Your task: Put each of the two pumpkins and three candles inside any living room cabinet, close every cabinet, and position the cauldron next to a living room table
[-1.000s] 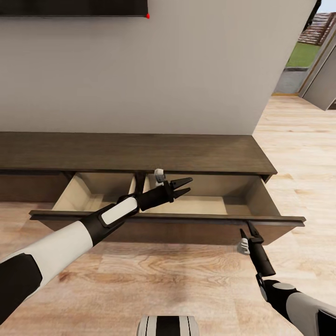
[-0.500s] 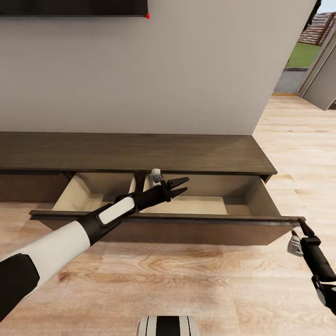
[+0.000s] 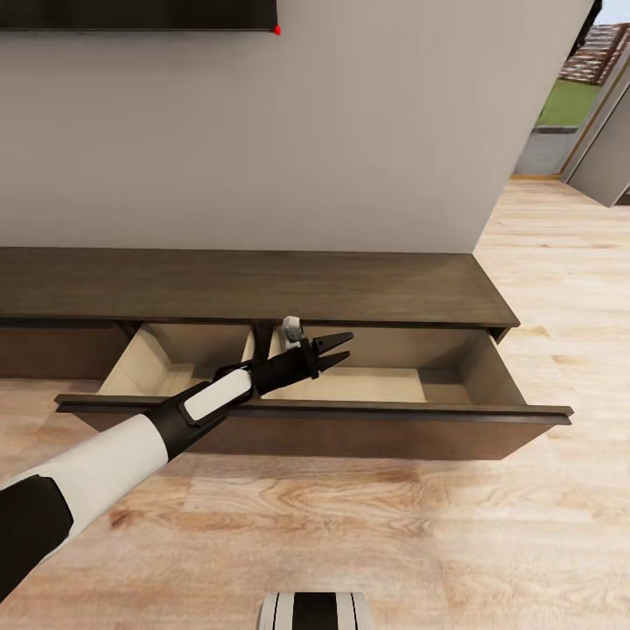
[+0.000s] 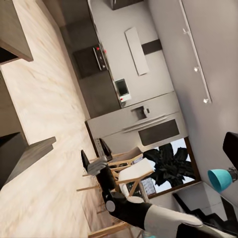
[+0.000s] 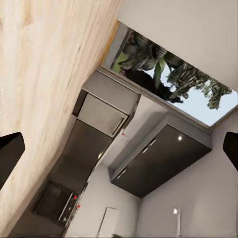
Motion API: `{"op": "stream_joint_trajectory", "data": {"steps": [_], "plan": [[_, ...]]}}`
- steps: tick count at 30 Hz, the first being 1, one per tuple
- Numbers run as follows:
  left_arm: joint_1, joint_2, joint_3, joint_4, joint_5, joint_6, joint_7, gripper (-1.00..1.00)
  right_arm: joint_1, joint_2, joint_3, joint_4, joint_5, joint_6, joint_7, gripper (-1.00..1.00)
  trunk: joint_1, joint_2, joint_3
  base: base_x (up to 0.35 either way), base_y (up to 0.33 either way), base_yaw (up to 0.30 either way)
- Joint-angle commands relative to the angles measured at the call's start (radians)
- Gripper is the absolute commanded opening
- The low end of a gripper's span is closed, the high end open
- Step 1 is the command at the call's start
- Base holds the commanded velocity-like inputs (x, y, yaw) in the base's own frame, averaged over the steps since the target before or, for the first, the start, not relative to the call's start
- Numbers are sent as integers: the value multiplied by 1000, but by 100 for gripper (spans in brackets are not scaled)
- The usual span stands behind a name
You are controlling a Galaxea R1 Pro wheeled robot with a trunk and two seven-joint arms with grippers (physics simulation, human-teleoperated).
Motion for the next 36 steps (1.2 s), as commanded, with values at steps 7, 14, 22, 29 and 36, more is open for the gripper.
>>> {"op": "stream_joint_trajectory", "data": {"steps": [7,14,22,29,36], "plan": [[0,0,0,0,0,0,0,100,-28,-64,-24,-4,1,-1,79,100,0,0,0,0,0,0],[0,1,0,1,0,0,0,100,-180,-91,-214,-17,5,-26,406,100,0,0,0,0,0,0],[0,-1,0,2,0,-1,1,100,-251,-87,-374,-54,6,-41,656,100,0,0,0,0,0,0],[0,-3,0,-10,-1,-31,3,100,-258,-55,-887,-291,4,54,1029,100,0,0,0,0,0,0],[0,-3,0,-12,0,-32,6,100,-258,27,-1073,-313,-15,102,1232,100,-2,1,19,0,0,0]]}}
